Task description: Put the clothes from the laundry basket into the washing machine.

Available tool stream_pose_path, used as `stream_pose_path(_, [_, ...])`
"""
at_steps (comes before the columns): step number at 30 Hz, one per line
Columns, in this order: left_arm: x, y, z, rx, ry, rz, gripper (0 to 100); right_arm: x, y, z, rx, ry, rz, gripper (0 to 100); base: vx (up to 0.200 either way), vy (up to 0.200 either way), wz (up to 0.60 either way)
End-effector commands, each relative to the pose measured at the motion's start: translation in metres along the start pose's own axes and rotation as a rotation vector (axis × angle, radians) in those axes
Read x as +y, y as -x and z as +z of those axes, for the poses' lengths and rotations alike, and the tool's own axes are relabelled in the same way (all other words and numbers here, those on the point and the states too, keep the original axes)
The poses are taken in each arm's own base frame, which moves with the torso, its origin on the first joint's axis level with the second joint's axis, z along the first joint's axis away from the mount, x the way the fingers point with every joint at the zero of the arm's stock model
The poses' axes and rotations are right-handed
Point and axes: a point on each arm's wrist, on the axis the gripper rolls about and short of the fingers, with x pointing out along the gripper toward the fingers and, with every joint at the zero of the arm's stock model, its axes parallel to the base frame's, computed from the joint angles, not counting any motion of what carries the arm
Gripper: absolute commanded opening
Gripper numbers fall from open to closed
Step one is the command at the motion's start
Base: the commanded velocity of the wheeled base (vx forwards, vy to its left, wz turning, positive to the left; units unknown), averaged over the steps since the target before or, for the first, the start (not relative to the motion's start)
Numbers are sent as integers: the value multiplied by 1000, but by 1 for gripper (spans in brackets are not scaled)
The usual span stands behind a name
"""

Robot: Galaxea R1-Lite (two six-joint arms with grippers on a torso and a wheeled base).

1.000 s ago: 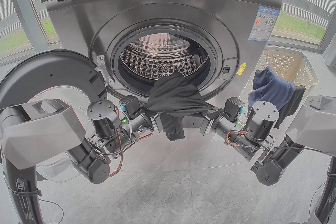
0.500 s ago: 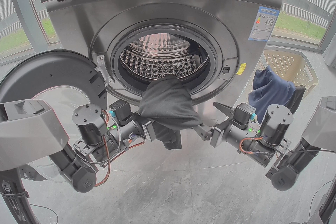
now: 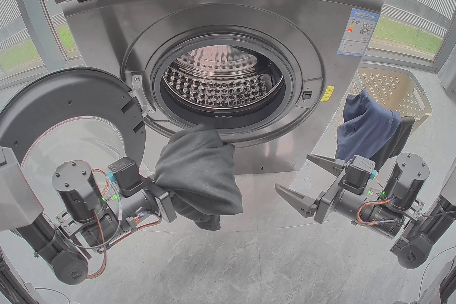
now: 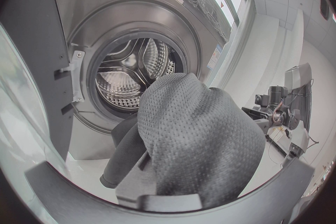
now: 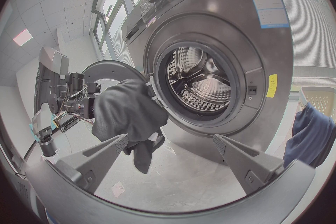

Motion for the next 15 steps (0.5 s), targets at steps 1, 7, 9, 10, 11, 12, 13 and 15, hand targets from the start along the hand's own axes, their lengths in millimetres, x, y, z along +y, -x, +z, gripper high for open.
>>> stream_pose_path(1, [0,15,4,0,-45,12,0,-16,5,9,-35,8,-64,100,0,0,0])
stream_pose_path(7, [8,17,4,2,-76,38,0,-27,3,2,-12,-3,-100,100,0,0,0])
stream_pose_path(9, [7,17,4,2,-79,35,0,-31,3,1,-12,-5,-114,100,0,0,0])
stream_pose_path(10, [7,18,3,7,-82,34,0,-32,3,1,-12,-6,-117,100,0,0,0])
stream_pose_path(11, [7,17,2,9,-81,34,0,-31,4,1,-10,-8,-117,100,0,0,0])
stream_pose_path(12, [7,17,1,12,-79,34,0,-31,4,1,-10,-8,-117,100,0,0,0])
stream_pose_path(13, [8,16,1,12,-78,34,0,-32,4,1,-10,-8,-122,100,0,0,0])
stream_pose_path(15, [8,16,2,9,-72,33,0,-31,3,1,-12,-8,-140,100,0,0,0])
